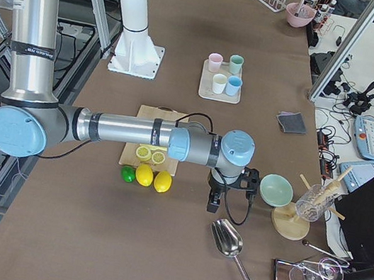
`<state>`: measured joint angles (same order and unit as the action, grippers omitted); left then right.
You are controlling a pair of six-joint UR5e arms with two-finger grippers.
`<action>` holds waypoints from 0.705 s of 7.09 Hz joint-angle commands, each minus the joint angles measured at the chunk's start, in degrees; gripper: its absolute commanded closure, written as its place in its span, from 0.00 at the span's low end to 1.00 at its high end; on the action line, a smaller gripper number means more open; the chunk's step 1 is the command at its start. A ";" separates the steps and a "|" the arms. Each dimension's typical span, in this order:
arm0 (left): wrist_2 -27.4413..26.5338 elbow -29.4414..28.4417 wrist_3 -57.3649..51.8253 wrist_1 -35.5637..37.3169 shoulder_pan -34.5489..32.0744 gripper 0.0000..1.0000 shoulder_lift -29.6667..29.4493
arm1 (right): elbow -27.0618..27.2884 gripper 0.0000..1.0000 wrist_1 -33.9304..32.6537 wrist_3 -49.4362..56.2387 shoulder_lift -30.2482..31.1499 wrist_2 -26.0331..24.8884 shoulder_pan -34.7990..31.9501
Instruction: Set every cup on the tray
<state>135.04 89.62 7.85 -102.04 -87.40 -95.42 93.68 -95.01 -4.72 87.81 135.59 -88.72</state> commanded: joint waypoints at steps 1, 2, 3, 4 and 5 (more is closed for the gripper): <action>-0.12 0.73 -0.03 0.00 -1.37 0.02 1.46 | 0.01 0.00 0.00 -0.29 -0.01 -0.15 0.21; -0.13 0.74 -0.03 0.00 -1.37 0.02 1.46 | 0.01 0.00 0.00 -0.47 -0.01 -0.23 0.30; -0.13 0.65 -0.03 0.00 -1.37 0.02 1.55 | -0.08 0.00 0.00 -0.47 -0.01 -0.24 0.30; -0.21 0.39 -0.03 0.00 -1.29 0.02 1.46 | -0.08 0.00 0.08 -0.55 -0.09 -0.24 0.39; -0.21 0.38 -0.03 0.00 -1.37 0.02 1.46 | -0.25 0.00 0.08 -0.55 -0.18 -0.24 0.48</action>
<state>134.86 90.09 7.82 -102.04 -88.72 -93.96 93.57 -94.95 -5.23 87.72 135.36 -88.34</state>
